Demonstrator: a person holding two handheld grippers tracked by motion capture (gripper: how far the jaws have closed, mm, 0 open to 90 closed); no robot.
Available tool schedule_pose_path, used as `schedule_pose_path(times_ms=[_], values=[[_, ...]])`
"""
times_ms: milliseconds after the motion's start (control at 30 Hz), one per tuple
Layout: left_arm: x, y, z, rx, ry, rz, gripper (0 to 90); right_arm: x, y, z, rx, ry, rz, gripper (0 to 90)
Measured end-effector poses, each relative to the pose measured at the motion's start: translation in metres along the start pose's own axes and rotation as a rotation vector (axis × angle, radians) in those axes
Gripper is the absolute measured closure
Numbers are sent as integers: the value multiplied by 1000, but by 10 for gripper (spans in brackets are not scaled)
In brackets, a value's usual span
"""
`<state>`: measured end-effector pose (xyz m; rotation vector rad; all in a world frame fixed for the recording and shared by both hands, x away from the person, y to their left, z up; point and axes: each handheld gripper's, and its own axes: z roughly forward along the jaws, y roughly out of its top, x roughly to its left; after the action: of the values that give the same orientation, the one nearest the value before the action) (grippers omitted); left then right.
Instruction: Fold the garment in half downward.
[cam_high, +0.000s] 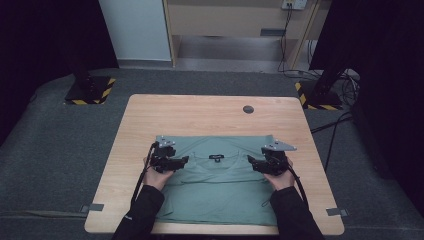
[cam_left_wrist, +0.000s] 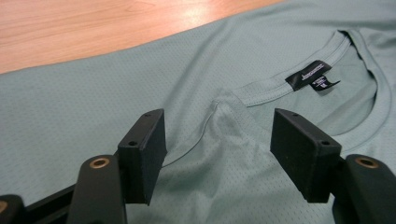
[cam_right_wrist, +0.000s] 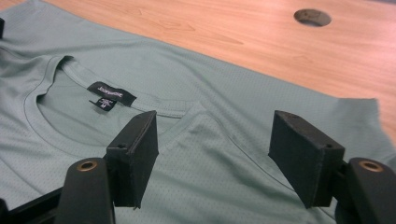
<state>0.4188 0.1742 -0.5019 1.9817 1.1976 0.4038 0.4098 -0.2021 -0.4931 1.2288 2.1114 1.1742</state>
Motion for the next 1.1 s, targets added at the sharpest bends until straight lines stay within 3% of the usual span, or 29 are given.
schedule_pose_path(times_ms=[167,533,1100], values=[[-3,-2,11,16,0,8,362,1,-6,15,52,10,-2,339],[-3,-5,28,22,7,33,393,7,-12,37,89,-9,-32,408],[-8,-11,33,16,54,78,477,6,-19,55,97,-49,-29,455]])
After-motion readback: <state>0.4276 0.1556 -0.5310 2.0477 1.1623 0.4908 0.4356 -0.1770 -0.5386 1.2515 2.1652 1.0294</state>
